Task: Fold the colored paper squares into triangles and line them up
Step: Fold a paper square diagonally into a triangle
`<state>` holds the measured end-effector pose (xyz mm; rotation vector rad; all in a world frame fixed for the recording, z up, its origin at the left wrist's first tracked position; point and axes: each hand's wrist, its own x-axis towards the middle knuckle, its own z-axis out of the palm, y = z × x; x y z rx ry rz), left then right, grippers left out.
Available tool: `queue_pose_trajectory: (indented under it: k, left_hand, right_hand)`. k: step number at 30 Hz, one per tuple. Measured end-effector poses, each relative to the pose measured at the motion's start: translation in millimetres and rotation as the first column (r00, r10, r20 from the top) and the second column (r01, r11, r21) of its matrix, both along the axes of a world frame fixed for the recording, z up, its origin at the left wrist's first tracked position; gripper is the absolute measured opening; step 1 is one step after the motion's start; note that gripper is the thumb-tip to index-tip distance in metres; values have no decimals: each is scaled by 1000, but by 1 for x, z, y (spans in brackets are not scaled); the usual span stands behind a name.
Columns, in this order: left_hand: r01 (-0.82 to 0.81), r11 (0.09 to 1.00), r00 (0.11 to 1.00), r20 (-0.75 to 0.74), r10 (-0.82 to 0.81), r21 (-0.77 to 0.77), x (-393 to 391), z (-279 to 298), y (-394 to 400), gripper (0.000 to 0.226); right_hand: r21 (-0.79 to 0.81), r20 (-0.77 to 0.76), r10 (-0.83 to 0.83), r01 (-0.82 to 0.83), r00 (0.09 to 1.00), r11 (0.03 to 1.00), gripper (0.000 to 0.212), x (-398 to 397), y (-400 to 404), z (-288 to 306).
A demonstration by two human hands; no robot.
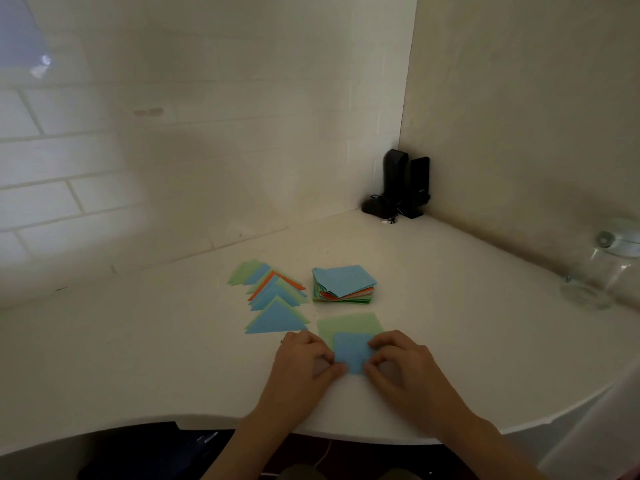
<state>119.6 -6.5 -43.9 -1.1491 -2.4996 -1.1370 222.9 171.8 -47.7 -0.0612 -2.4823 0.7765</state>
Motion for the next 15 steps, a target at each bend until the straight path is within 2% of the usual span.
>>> queue_pose_trajectory:
  k: [3, 7, 12, 15]
  left_hand:
    - [-114, 993, 991, -79, 111, -32, 3, -2, 7, 43]
    - [-264, 962, 951, -188, 247, -73, 12, -2, 16, 37]
    - [-258, 950, 965, -86, 246, -175, 13, 2, 17, 32]
    - [-208, 972, 978, -22, 207, -110, 7, 2, 10, 26]
  right_hand:
    - [6, 10, -103, 103, 995, 995, 25, -3, -6, -2]
    - [7, 38, -161, 161, 986, 987, 30, -7, -8, -4]
    - [-39, 81, -140, 143, 987, 989, 30, -10, -4, -4]
    - [-30, 124, -110, 115, 986, 993, 38, -12, -3, 0]
